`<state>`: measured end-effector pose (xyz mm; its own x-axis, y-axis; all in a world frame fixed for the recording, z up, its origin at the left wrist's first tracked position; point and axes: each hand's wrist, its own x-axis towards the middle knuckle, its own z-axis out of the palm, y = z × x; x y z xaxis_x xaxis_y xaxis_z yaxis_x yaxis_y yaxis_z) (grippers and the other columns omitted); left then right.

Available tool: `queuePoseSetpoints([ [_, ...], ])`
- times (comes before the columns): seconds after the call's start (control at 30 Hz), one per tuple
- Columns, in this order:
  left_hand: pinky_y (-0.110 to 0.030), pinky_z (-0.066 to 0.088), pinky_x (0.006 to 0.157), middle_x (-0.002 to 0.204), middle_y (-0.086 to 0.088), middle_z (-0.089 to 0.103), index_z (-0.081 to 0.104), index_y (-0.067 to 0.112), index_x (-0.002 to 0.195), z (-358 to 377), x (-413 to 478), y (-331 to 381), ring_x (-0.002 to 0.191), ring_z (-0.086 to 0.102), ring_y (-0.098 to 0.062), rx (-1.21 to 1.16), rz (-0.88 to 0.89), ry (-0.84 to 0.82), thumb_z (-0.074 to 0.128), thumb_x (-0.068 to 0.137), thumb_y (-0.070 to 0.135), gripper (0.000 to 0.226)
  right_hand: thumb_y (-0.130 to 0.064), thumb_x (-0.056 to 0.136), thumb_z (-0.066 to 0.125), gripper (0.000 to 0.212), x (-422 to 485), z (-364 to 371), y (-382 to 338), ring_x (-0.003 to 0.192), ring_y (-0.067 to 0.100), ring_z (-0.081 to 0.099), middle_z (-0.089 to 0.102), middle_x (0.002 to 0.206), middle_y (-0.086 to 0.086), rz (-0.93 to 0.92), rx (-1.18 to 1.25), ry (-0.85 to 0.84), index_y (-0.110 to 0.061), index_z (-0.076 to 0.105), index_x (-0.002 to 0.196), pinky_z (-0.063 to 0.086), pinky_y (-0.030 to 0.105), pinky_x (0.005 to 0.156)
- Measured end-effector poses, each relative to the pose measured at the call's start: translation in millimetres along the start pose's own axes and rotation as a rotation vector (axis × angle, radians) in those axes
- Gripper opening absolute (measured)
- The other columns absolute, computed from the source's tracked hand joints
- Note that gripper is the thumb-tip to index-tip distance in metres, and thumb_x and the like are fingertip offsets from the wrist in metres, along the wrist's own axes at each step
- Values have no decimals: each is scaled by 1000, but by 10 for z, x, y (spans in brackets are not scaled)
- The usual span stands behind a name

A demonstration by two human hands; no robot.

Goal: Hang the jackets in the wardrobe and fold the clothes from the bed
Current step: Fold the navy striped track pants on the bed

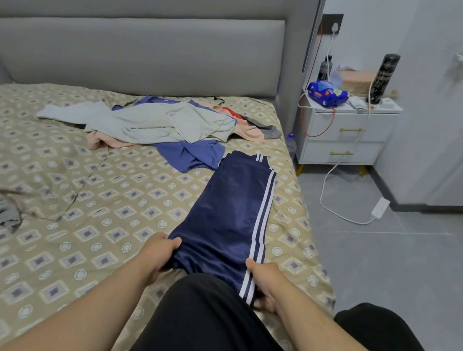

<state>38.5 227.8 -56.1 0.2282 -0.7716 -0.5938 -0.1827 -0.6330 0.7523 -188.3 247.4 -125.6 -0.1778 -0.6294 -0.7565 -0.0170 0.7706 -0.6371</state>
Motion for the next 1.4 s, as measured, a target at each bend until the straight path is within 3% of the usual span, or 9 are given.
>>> queuePoseSetpoints([
  [0.13, -40, 57, 71, 82, -13, 68, 56, 3, 101, 233, -296, 324, 68, 61, -23, -216, 59, -79, 45, 103, 9, 12, -40, 96, 55, 45, -78, -21, -42, 98, 28, 65, 68, 112, 10, 11, 91, -19, -8, 56, 128, 53, 36, 88],
  [0.3, -31, 54, 61, 103, 2, 64, 41, 31, 144, 203, -565, 538, 80, 64, -16, -425, 119, -57, 46, 100, 5, 51, -7, 79, 61, 39, -257, -405, -359, 60, 24, 64, 71, 83, 9, -120, 290, -101, -8, 61, 118, 49, 31, 56],
  [0.37, -27, 53, 56, 106, 1, 67, 55, 26, 133, 139, -701, 530, 78, 64, -14, -382, 129, -128, 45, 100, 6, 39, -2, 89, 54, 52, -446, -615, -506, 64, 16, 69, 71, 109, 4, -254, 477, -154, -25, 52, 135, 50, 22, 50],
  [0.47, -26, 53, 55, 101, -7, 68, 70, 12, 103, 103, -866, 442, 73, 64, -18, -405, 125, -187, 43, 97, 3, 29, 6, 90, 38, 42, -747, -846, -527, 70, 15, 68, 70, 106, 8, -388, 544, -303, -15, 69, 110, 50, 23, 58],
  [0.6, -34, 57, 68, 105, -19, 65, 63, -3, 112, 24, -952, 242, 87, 64, -28, -502, 194, -399, 48, 64, -4, 51, 17, 64, 37, 65, -751, -1023, -290, 89, 22, 57, 63, 105, 14, -516, 338, -392, -11, 66, 116, 44, 28, 70],
  [0.73, -35, 54, 81, 105, -17, 71, 69, 16, 107, 75, -1001, 153, 92, 66, -22, -102, 417, -250, 61, 53, -4, 58, 2, 59, 66, 70, -792, -981, -184, 95, 11, 64, 70, 105, 1, -672, 29, -281, -15, 57, 127, 49, 22, 79],
  [1.03, -18, 38, 49, 55, -1, 56, 73, 7, 77, 156, -1178, 231, 49, 44, -8, -42, 549, -8, 71, 82, 2, 7, -2, 75, 81, 42, -1010, -942, -274, 83, 4, 60, 60, 89, -9, -1060, -213, 299, -41, 66, 81, 42, 12, 74],
  [1.23, -31, 43, 70, 84, -11, 63, 72, 9, 68, -38, -1311, 317, 74, 58, -16, 3, 670, -48, 72, 41, 43, 43, 4, 87, 67, 19, -1175, -1104, -337, 71, 6, 61, 70, 85, -1, -844, 128, -155, -9, 73, 99, 46, 25, 69],
  [1.4, -24, 52, 68, 85, -2, 74, 76, 16, 81, 89, -1222, 374, 79, 68, -11, -272, 612, -122, 76, 57, 32, 30, -1, 94, 56, 21, -1127, -1034, -371, 88, 26, 73, 74, 103, 18, -505, 432, -383, -4, 67, 111, 58, 33, 72],
])
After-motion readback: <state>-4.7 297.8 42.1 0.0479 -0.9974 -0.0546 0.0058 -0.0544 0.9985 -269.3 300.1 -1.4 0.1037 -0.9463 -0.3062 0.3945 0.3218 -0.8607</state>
